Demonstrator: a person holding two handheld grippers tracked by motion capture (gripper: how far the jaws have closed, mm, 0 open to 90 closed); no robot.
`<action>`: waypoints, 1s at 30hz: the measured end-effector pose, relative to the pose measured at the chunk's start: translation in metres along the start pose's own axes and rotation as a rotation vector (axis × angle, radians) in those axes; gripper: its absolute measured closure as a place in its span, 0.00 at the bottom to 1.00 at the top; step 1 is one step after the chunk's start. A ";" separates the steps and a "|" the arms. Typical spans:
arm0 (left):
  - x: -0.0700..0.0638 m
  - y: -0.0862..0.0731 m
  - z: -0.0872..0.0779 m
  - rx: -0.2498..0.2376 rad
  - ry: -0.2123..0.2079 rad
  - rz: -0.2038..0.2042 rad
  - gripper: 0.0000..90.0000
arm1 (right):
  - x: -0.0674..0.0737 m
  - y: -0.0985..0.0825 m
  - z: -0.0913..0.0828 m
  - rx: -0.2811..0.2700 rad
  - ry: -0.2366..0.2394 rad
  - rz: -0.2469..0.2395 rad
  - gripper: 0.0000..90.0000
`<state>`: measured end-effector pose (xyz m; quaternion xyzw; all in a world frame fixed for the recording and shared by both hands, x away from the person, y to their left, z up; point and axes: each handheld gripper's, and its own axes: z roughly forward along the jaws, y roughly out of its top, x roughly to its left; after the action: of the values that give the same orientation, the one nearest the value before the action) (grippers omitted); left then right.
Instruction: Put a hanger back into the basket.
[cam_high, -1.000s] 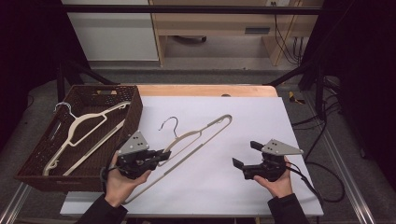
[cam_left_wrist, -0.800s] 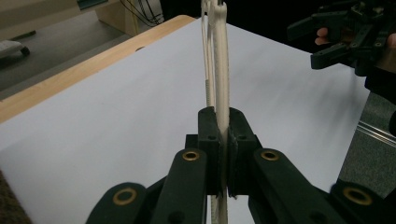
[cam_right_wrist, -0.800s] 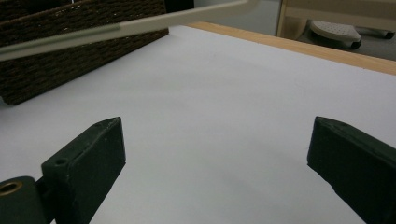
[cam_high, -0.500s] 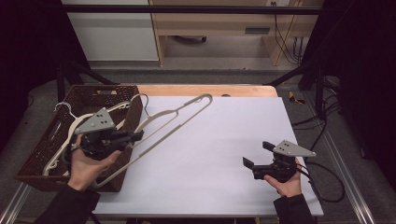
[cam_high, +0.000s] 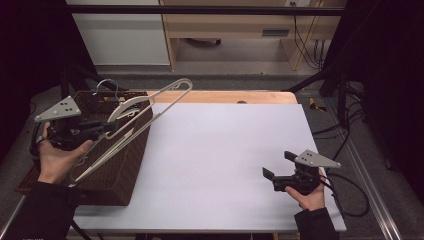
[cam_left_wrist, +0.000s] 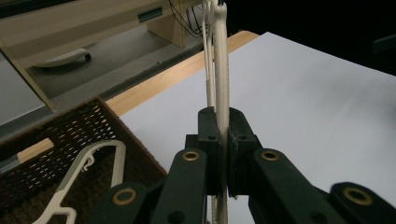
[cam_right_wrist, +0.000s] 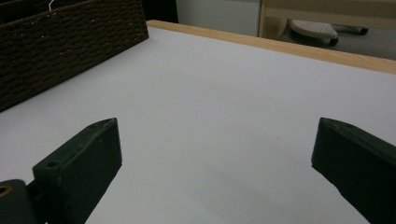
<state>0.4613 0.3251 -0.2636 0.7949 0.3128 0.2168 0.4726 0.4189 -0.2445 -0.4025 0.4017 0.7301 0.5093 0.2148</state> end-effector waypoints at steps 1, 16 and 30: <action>0.004 -0.001 -0.001 -0.001 -0.001 -0.006 0.96 | 0.000 0.000 0.000 -0.001 -0.005 -0.001 0.02; 0.065 -0.029 -0.021 0.000 0.031 -0.093 0.96 | -0.003 -0.001 -0.001 0.001 -0.015 -0.005 0.02; 0.100 -0.061 -0.033 0.047 0.110 -0.143 0.96 | -0.003 -0.001 0.000 0.006 -0.019 -0.007 0.02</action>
<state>0.4934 0.4371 -0.2973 0.7683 0.3991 0.2183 0.4503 0.4204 -0.2473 -0.4040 0.4046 0.7311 0.5023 0.2225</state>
